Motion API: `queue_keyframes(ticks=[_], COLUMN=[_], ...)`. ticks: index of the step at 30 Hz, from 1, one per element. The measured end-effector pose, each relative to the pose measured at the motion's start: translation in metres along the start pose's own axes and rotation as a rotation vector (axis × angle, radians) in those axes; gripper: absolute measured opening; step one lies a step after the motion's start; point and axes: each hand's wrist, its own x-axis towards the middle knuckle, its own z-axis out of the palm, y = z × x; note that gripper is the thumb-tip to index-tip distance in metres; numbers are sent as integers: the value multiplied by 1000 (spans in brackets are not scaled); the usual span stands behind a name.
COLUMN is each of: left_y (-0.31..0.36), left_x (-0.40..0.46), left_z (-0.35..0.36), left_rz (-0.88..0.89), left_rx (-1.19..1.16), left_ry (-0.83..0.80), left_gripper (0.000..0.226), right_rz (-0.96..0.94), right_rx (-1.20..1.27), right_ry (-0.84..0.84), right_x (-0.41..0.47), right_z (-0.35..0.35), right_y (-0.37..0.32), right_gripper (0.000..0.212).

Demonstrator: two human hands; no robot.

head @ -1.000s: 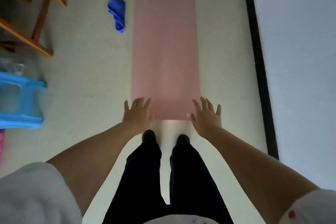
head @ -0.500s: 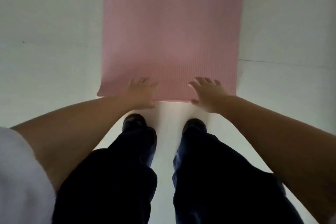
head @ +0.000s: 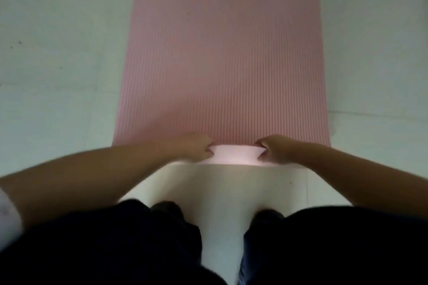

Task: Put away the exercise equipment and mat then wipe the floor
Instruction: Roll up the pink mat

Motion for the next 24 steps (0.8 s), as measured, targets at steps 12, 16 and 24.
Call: queue_keyframes(ticks=[12, 16, 24], left_y=[-8, -20, -27], left_x=[15, 26, 33], left_z=[55, 53, 45], left_rz=[286, 221, 242], left_rx=[674, 648, 546], left_ry=[432, 411, 554], left_gripper=[62, 84, 66], right_rz=[111, -170, -181], right_rx=[-26, -455, -253], right_ry=[159, 532, 479], right_x=[33, 33, 26], right_z=[5, 31, 61], right_y=[23, 18, 0], right_gripper=[49, 62, 66])
